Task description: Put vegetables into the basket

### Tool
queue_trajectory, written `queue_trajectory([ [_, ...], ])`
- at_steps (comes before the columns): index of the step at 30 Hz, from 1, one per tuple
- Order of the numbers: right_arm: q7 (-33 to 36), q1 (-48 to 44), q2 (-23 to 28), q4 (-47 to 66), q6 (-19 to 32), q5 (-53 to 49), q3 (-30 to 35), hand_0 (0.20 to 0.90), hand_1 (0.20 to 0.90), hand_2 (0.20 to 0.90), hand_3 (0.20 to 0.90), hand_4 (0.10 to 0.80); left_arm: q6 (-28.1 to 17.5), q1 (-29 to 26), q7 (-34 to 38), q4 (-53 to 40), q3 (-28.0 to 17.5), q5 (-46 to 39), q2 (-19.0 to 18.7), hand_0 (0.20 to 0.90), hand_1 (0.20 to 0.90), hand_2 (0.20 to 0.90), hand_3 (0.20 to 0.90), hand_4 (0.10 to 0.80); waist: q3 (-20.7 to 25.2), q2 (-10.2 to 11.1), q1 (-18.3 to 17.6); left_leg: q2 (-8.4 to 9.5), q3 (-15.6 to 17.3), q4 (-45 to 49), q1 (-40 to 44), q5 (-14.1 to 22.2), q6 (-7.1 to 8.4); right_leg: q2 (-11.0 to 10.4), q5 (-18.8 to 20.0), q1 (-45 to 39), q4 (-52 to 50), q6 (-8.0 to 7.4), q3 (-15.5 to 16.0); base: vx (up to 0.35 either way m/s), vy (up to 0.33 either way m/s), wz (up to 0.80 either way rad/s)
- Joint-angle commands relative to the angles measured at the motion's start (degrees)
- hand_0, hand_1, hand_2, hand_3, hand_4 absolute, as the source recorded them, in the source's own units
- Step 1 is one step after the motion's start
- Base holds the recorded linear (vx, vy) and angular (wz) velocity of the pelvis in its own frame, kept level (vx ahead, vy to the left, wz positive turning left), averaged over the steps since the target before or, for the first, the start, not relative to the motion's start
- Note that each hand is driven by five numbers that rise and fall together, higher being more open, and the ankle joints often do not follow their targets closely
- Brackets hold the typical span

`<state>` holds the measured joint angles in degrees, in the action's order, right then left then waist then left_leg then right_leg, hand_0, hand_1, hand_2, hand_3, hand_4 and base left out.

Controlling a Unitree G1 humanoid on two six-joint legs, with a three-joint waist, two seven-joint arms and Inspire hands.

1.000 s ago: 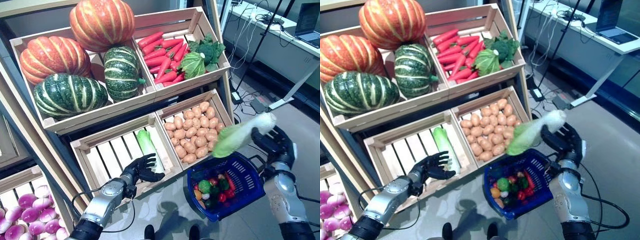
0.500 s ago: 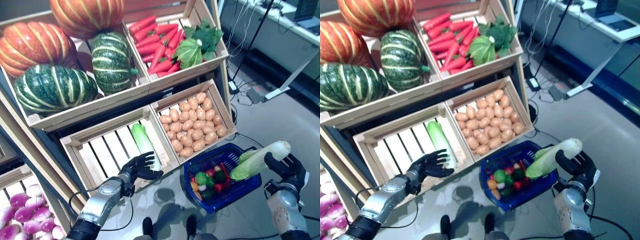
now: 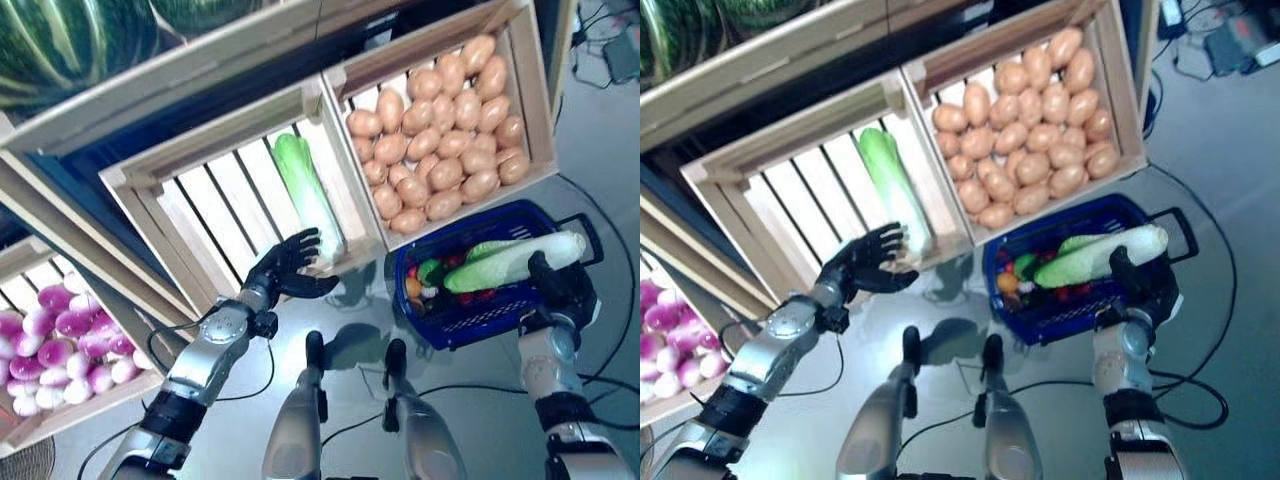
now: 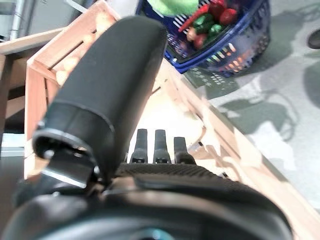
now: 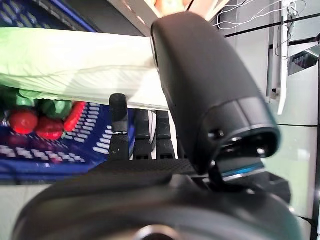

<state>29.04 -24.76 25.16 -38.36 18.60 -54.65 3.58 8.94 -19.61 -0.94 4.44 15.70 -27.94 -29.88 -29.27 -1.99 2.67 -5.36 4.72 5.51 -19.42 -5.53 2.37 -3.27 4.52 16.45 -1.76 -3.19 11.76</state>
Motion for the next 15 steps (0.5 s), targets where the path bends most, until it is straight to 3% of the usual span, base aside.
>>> queue_trajectory([
  [1, -1.8, -3.5, 5.7, 4.2, 12.1, -2.1, 0.9, 0.3, 0.3, 0.3, 0.3, 0.4, -9.9, -2.3, 0.5, -6.4, -0.3, -2.9, -1.6, 0.9, 0.9, 0.9, 0.9, 0.8, -0.5, 0.6, 0.1, 1.62, -3.2, 13.1, -9.3, 4.6, 2.75, -2.7, -5.4, 5.1, -12.8, -0.1, 0.8, -0.103, -0.016, 0.05],
  [7, 3.5, -8.1, 8.7, 0.9, 11.3, 2.1, 1.3, 0.3, 0.3, 0.3, 0.3, 0.4, -12.9, -4.0, 1.0, -6.8, 0.6, -3.4, -2.5, 0.9, 0.9, 0.9, 0.9, 0.8, -0.5, -0.3, 0.8, 2.19, -3.9, 22.9, -19.5, 8.3, 1.5, -4.8, -8.5, 16.3, -24.0, 0.17, 0.6, -0.059, 0.007, 0.13],
  [12, 12.3, -12.4, 13.8, -4.2, 4.2, 8.5, 0.8, 0.3, 0.3, 0.3, 0.3, 0.4, -12.8, -6.0, 0.3, -6.7, 1.4, -4.7, -4.6, 0.9, 0.9, 0.9, 0.9, 0.8, -0.5, -1.2, 1.6, 2.64, -4.5, 28.5, -25.9, 10.1, 0.75, -6.8, -10.1, 24.3, -32.1, -0.11, -0.6, -0.049, 0.001, 0.02],
  [15, 14.1, -13.5, 14.9, -5.7, 0.9, 8.5, 1.0, 0.3, 0.3, 0.3, 0.3, 0.4, -12.6, -6.6, 0.2, -6.8, 2.0, -6.1, -5.6, 0.9, 0.9, 0.9, 0.9, 0.8, -0.5, -1.5, 1.8, 3.25, -4.4, 30.6, -28.8, 10.8, 0.18, -7.4, -10.6, 28.2, -35.5, -0.25, -1.5, -0.034, -0.015, 0.08],
])
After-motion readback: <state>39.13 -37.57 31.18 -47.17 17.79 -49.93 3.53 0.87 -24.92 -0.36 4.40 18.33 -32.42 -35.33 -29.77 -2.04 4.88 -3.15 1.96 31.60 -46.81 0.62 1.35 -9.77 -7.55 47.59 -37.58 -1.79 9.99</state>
